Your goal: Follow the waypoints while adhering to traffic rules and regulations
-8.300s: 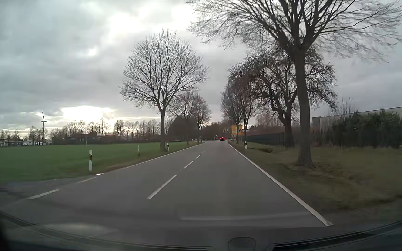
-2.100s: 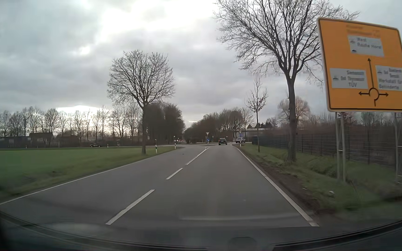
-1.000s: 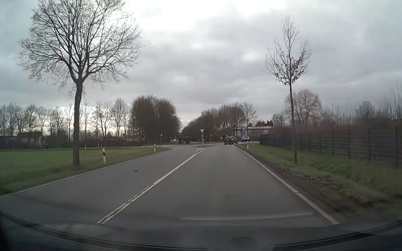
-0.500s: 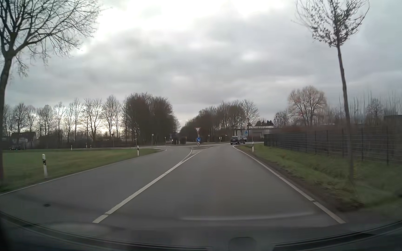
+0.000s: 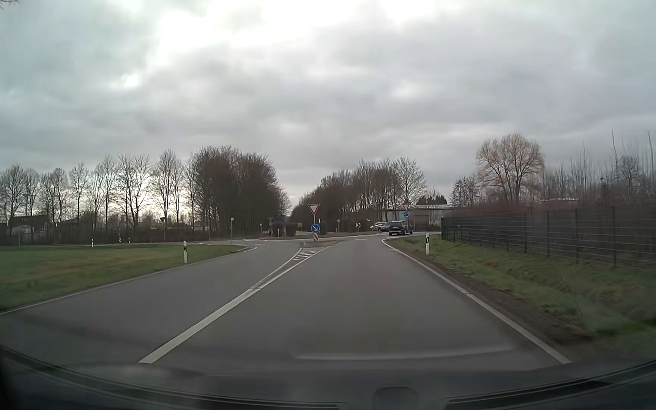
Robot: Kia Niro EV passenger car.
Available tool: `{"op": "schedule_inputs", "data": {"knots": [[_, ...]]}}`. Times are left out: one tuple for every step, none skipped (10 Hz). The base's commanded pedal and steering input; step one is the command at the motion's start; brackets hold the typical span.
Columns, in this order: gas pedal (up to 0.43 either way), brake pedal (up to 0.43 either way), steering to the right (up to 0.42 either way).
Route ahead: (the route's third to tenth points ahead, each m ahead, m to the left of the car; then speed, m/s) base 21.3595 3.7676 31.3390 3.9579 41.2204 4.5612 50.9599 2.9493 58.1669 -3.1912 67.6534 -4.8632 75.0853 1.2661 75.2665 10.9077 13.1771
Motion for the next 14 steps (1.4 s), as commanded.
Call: {"op": "schedule_inputs", "data": {"knots": [[0.000,0.000,0.005],[0.000,0.000,0.005],[0.000,0.000,0.005],[0.000,0.006,0.005],[0.000,0.037,0.005],[0.000,0.091,0.005],[0.000,0.152,0.005],[0.000,0.171,0.004],[0.000,0.195,0.002],[0.000,0.226,0.001],[0.000,0.244,0.001],[0.000,0.262,0.001],[0.000,0.262,0.001],[0.000,0.268,0.001]]}}
